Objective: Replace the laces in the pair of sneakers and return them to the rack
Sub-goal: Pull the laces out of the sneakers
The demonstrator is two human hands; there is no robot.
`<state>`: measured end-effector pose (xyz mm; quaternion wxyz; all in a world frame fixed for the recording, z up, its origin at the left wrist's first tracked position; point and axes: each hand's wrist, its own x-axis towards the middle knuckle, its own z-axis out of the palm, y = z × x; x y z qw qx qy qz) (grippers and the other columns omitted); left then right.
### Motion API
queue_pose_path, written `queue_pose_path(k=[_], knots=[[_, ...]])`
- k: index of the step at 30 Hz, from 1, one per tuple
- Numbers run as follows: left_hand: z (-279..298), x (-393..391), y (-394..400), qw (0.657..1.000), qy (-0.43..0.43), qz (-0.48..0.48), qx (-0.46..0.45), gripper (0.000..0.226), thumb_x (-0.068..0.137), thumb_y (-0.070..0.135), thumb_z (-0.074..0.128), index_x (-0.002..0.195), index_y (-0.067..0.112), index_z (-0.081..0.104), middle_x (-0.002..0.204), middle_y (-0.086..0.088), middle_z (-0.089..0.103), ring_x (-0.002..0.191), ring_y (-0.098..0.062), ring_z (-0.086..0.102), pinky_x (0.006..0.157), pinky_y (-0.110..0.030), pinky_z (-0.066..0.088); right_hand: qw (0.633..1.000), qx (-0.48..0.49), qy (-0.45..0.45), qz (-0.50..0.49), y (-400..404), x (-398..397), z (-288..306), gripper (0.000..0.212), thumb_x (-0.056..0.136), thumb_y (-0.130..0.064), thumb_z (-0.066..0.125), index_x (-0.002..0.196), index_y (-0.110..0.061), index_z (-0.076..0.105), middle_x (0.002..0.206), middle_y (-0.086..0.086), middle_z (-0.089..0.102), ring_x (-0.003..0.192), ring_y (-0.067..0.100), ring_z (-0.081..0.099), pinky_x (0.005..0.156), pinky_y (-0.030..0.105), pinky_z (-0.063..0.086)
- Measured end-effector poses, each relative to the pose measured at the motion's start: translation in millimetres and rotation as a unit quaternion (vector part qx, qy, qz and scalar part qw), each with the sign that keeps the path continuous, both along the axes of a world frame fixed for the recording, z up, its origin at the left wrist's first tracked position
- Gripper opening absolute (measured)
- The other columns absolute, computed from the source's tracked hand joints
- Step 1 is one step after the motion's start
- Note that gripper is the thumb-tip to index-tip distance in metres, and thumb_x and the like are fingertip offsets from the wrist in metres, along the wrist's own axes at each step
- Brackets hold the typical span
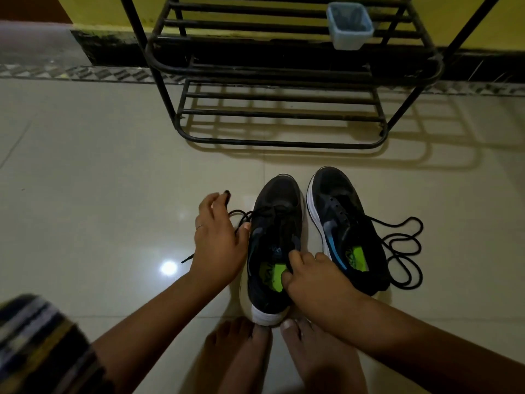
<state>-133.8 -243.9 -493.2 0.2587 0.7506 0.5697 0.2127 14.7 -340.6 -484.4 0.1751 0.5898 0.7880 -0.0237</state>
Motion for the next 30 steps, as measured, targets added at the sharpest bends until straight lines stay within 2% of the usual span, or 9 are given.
queue_pose_path(k=[5, 6, 8, 10, 14, 19, 24, 27, 30], knots=[[3, 9, -20, 0.998, -0.027, -0.062, -0.005, 0.067, 0.091, 0.036, 0.048, 0.144, 0.004, 0.024, 0.145, -0.014, 0.026, 0.131, -0.027, 0.031, 0.105, -0.029, 0.023, 0.998, -0.051, 0.021, -0.019, 0, 2, 9, 0.042, 0.029, -0.025, 0.088, 0.063, -0.011, 0.068, 0.072, 0.015, 0.061, 0.054, 0.029, 0.058, 0.045, 0.031, 0.046], [1, 11, -26, 0.997, -0.029, -0.068, -0.014, 0.065, 0.091, 0.031, 0.049, 0.144, 0.003, 0.024, 0.145, -0.015, 0.027, 0.132, -0.028, 0.032, 0.106, -0.029, 0.023, 0.997, -0.073, 0.025, -0.02, 0, 3, 15, 0.05, 0.034, -0.031, 0.088, 0.076, -0.01, 0.069, 0.082, 0.017, 0.061, 0.064, 0.03, 0.06, 0.051, 0.033, 0.048], [-5, 13, -36, 0.996, -0.043, -0.069, -0.034, 0.062, 0.091, 0.02, 0.053, 0.143, 0.003, 0.025, 0.145, -0.016, 0.028, 0.132, -0.03, 0.033, 0.109, -0.034, 0.027, 0.992, -0.1, 0.074, -0.025, 1, 9, 27, 0.064, 0.067, -0.046, 0.076, 0.118, -0.013, 0.056, 0.117, 0.019, 0.047, 0.101, 0.033, 0.052, 0.078, 0.039, 0.047], [-10, 13, -37, 0.995, -0.06, -0.054, -0.055, 0.062, 0.09, 0.013, 0.056, 0.143, 0.003, 0.026, 0.145, -0.016, 0.029, 0.132, -0.03, 0.033, 0.109, -0.04, 0.031, 0.981, -0.14, 0.123, -0.048, 5, 16, 42, 0.061, 0.082, -0.055, 0.057, 0.132, -0.024, 0.042, 0.129, 0.009, 0.035, 0.119, 0.028, 0.036, 0.093, 0.037, 0.038], [-13, 14, -36, 0.994, -0.057, -0.063, -0.07, 0.056, 0.089, 0.023, 0.045, 0.141, 0.006, 0.031, 0.14, -0.013, 0.037, 0.127, -0.029, 0.039, 0.105, -0.045, 0.036, 0.985, -0.056, 0.162, -0.029, 17, 16, 54, 0.067, 0.073, -0.061, 0.063, 0.126, -0.022, 0.047, 0.13, 0.006, 0.029, 0.126, 0.025, 0.022, 0.099, 0.037, 0.028], [-9, 16, -38, 0.992, -0.068, -0.068, -0.078, 0.054, 0.091, 0.01, 0.051, 0.142, 0.01, 0.032, 0.139, -0.009, 0.04, 0.126, -0.023, 0.04, 0.104, -0.034, 0.035, 0.959, -0.072, 0.267, -0.057, 37, 19, 56, 0.066, 0.077, -0.061, 0.061, 0.129, -0.025, 0.044, 0.143, -0.001, 0.018, 0.137, 0.016, 0.005, 0.114, 0.044, 0.017], [-9, 17, -40, 0.992, -0.071, -0.066, -0.082, 0.055, 0.09, 0.005, 0.051, 0.141, 0.008, 0.032, 0.139, -0.011, 0.04, 0.125, -0.024, 0.042, 0.103, -0.029, 0.033, 0.981, -0.089, 0.159, -0.061, 52, 21, 42, 0.061, 0.085, -0.044, 0.058, 0.137, -0.022, 0.035, 0.156, 0.004, 0.002, 0.144, 0.024, -0.012, 0.115, 0.046, 0.001], [-7, 16, -41, 0.991, -0.079, -0.063, -0.085, 0.052, 0.091, 0.01, 0.048, 0.141, 0.009, 0.033, 0.139, -0.01, 0.041, 0.125, -0.025, 0.044, 0.104, -0.037, 0.038, 0.981, -0.089, 0.161, -0.066, 49, 19, 36, 0.062, 0.083, -0.034, 0.059, 0.138, -0.02, 0.034, 0.155, 0.004, 0.009, 0.144, 0.024, -0.007, 0.115, 0.045, 0.003], [-4, 16, -43, 0.992, -0.071, -0.059, -0.085, 0.057, 0.087, 0.031, 0.036, 0.14, 0.009, 0.036, 0.137, -0.01, 0.044, 0.122, -0.024, 0.046, 0.102, -0.033, 0.039, 0.987, -0.069, 0.141, -0.047, 49, 14, 38, 0.058, 0.08, -0.025, 0.059, 0.133, -0.013, 0.039, 0.149, 0.006, 0.023, 0.144, 0.023, -0.003, 0.114, 0.045, 0.005]])
